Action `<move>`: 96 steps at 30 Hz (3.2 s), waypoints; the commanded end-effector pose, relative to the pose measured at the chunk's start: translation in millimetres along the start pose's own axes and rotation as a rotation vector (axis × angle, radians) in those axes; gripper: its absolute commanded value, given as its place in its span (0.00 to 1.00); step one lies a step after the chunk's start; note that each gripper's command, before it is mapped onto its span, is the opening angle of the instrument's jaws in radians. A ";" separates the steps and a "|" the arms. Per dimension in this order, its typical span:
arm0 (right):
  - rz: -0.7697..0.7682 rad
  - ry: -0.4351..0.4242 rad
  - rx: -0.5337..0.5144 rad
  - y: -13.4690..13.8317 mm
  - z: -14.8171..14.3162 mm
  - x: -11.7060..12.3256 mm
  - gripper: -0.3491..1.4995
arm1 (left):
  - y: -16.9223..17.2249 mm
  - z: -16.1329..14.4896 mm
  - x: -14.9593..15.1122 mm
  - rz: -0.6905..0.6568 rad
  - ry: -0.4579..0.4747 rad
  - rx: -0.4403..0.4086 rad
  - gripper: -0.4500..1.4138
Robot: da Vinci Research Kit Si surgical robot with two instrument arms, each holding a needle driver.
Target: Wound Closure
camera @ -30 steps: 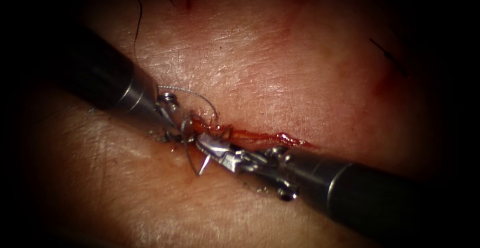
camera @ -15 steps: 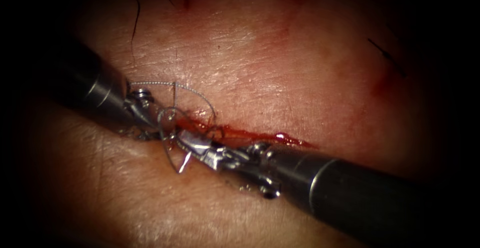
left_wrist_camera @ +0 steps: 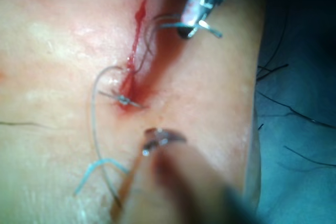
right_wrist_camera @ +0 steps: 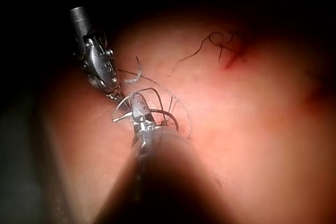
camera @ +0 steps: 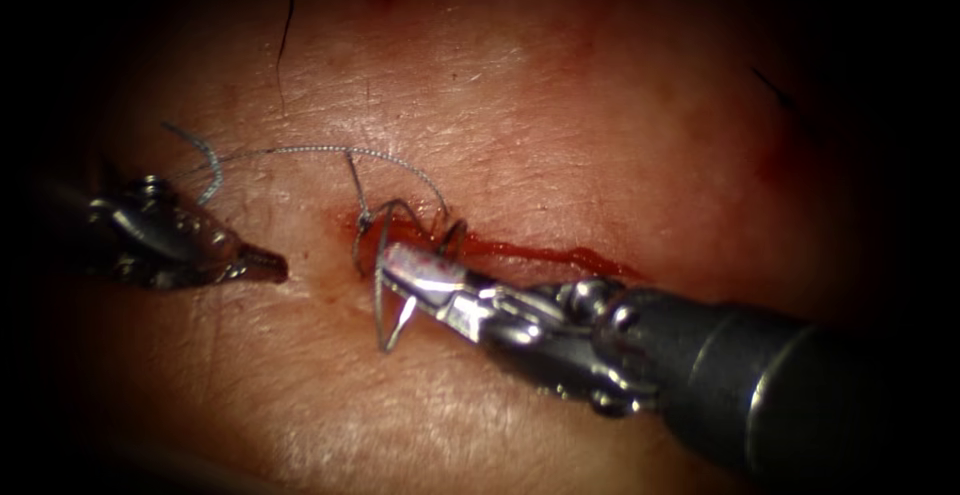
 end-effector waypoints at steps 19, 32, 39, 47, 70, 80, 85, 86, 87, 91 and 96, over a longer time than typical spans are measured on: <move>0.795 -0.325 0.059 7.1 -5.6 -7.8 0.00 | 1.1 -0.7 3.2 0.019 0.296 -0.071 0.27; 1.342 -0.334 0.168 9.4 -5.6 -9.2 0.00 | 1.6 1.4 5.6 0.014 0.429 -0.146 0.49; 1.365 -0.331 0.189 11.0 -5.2 -9.3 0.00 | 2.3 3.5 8.0 0.003 0.486 -0.125 0.86; 1.367 -0.320 0.196 11.0 -4.9 -9.0 0.00 | 3.9 7.5 8.7 0.045 0.496 -0.115 0.88; 1.351 -0.305 0.225 8.2 -4.4 -8.5 0.00 | 1.0 3.7 8.9 0.228 0.537 -0.040 0.00; 1.331 -0.289 0.253 5.0 -3.5 -7.6 0.00 | -2.8 3.7 9.8 0.234 0.545 -0.014 0.00; 1.316 -0.270 0.263 3.0 -2.9 -6.6 0.00 | -4.0 3.6 10.0 0.223 0.559 0.007 0.22; 1.315 -0.264 0.268 2.7 -2.7 -6.4 0.00 | -4.2 3.6 10.1 0.209 0.558 0.008 0.42; 1.313 -0.262 0.268 2.4 -2.6 -6.2 0.00 | -4.4 3.7 10.1 0.184 0.558 0.003 0.52; 1.310 -0.257 0.270 2.1 -2.7 -6.4 0.00 | -4.8 3.3 10.2 0.018 0.564 0.016 0.87; 1.314 -0.299 0.238 3.0 -5.4 -9.9 0.00 | -2.8 1.0 8.4 0.034 0.573 -0.049 0.91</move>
